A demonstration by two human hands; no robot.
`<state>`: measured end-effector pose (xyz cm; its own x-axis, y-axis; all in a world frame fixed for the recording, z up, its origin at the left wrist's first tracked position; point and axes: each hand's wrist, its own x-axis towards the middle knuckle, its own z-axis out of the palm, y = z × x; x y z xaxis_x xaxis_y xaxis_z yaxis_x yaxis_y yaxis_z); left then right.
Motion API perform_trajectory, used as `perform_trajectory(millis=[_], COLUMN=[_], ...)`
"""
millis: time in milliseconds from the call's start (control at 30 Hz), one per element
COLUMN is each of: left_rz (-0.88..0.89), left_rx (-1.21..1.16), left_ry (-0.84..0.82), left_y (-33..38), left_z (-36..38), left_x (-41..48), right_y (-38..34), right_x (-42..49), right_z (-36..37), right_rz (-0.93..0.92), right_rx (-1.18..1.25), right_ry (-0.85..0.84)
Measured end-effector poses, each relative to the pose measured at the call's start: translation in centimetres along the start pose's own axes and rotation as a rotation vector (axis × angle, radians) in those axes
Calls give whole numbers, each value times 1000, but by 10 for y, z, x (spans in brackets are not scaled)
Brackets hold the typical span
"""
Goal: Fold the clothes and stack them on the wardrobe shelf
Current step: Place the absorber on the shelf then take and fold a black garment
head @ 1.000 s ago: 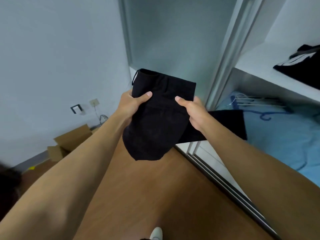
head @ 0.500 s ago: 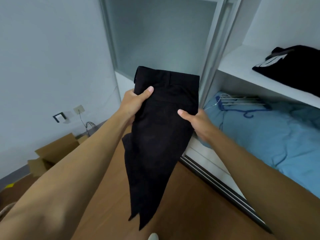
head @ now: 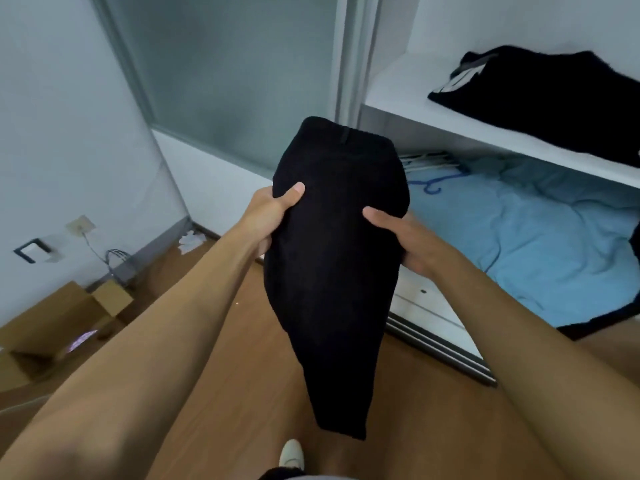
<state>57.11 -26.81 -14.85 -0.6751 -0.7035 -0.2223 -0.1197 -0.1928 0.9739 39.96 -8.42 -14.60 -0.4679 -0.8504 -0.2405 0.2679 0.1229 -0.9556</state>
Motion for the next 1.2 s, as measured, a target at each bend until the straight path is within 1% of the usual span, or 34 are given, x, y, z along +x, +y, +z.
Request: perform_trajectory(millis=[67, 133, 167, 233, 267, 300, 333, 400, 500, 567, 733, 800, 900, 1000, 1067, 1133, 1200], left_rz=[21, 46, 67, 115, 107, 60, -16, -140, -138, -131, -219, -272, -288, -356, -411, -445, -434], left_rx=[9, 91, 154, 254, 270, 280, 291, 242, 31, -55, -185, -253, -297, -279, -228, -217, -195], left_ry=[-53, -70, -33, 140, 214, 235, 197, 37, -263, -377, -458, -462, -376, -296, -311, -394, -496], left_y=[2, 2, -2, -15, -22, -31, -38, -52, -66, -69, -69, -68, -59, -49, -46, -49, -57], left_z=[13, 23, 27, 34, 37, 41, 46, 59, 85, 102, 131, 141, 163, 182, 184, 175, 161], left_x=[5, 9, 10, 16, 18, 16, 13, 5, -2, -2, 8, 8, 6, 11, 15, 17, 14], right_y=[7, 6, 6, 7, 8, 9, 10, 10, 11, 10, -4, -13, -11, 19, 34, 35, 31], right_x=[-6, -12, -15, -21, -25, -30, -34, -42, -53, -60, -71, -74, -88, -108, -113, -110, -104], right_z=[-9, -21, -27, -40, -45, -51, -57, -70, -86, -95, -116, -128, -140, -133, -125, -120, -119], right_rz=[-58, -67, -55, -13, 10, 30, 46, 64, 96, 105, 101, 111, 114, 142, 128, 93, 110], right_rx=[41, 97, 131, 216, 263, 308, 348, 417, 489, 486, 382, 330, 291, 252, 236, 258, 311], right_ry=[87, 154, 175, 205, 221, 239, 255, 282, 328, 338, 388, 405, 357, 328, 398, 521, 608])
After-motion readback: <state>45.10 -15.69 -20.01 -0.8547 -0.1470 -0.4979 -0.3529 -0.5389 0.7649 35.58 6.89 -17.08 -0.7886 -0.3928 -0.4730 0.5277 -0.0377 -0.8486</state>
